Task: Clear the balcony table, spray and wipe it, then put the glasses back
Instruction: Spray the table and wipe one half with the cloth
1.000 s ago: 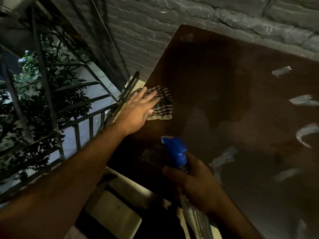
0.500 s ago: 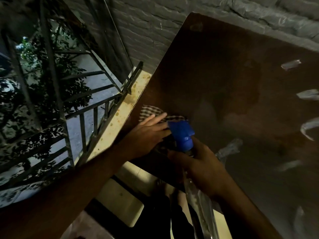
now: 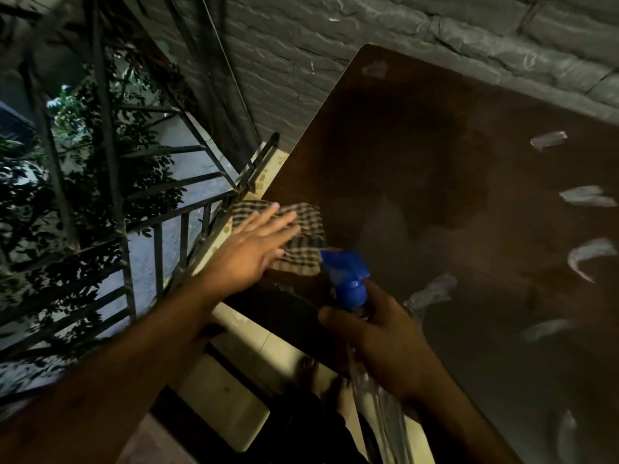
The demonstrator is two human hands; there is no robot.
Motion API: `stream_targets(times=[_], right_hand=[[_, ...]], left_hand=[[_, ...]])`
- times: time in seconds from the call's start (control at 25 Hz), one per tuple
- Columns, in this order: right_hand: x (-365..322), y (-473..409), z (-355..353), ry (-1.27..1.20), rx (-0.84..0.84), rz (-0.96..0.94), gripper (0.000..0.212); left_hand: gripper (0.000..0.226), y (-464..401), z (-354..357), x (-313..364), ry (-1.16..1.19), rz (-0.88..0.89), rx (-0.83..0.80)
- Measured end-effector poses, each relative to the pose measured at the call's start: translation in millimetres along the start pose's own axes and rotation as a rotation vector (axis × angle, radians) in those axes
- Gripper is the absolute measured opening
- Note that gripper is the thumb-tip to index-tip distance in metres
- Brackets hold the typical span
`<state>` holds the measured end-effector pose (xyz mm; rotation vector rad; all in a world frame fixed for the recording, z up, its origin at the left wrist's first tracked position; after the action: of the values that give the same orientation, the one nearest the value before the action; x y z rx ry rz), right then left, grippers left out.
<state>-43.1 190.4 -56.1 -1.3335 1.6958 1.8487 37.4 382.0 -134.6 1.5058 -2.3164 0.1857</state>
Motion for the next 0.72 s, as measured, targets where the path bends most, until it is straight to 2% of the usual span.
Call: stream_targets(times=[0.08,0.12,0.16,0.24,0.32,0.44,0.52,0.6,0.72], right_hand=[[2.6,2.6,0.3,-0.029,-0.006,0.001,0.019],[2.9,2.4,2.1,-0.051,-0.010,-0.002,0.018],[3.9,3.1,5.5,-0.071,-0.020,-0.002,0.018],[8.8,4.1,13.2,-0.124,-0.053,0.002,0.021],[14.7,6.8,18.3,-0.170,-0.078,0.034,0.021],[18.4,9.8,22.9,-0.162,-0.067,0.056,0.022],[15.4,11.2,29.1,-0.149,-0.068,0.051,0.021],[13.6,13.5,36.1,-0.154,-0.072,0.030,0.021],[23.7,22.5,46.4,-0.125,-0.092,0.050,0.028]], left_hand=[[0.052,-17.5,-10.3,-29.4,0.004,-0.149,0.033],[0.052,-27.9,-11.4,-23.4,0.005,-0.175,0.026],[0.052,-31.6,-8.5,-6.9,-0.002,-0.162,0.017],[0.051,-13.6,7.9,37.8,-0.003,-0.019,-0.023],[0.050,30.6,19.2,46.4,-0.002,0.093,-0.053],[0.052,20.8,-0.6,-9.6,0.020,-0.050,-0.006],[0.054,-5.4,-6.6,-12.2,0.008,-0.102,0.009],[0.052,-2.5,-0.5,10.2,0.008,-0.050,0.015],[0.054,50.6,12.6,23.9,0.031,0.069,-0.032]])
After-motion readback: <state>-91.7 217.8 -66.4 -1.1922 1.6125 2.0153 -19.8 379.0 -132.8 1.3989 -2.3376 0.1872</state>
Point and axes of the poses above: each hand's wrist, its own y-axis away from the middle knuckle, its own z-axis out of the palm, x = y × z, the point moved 9 cm from there along -y, towards the middle knuckle
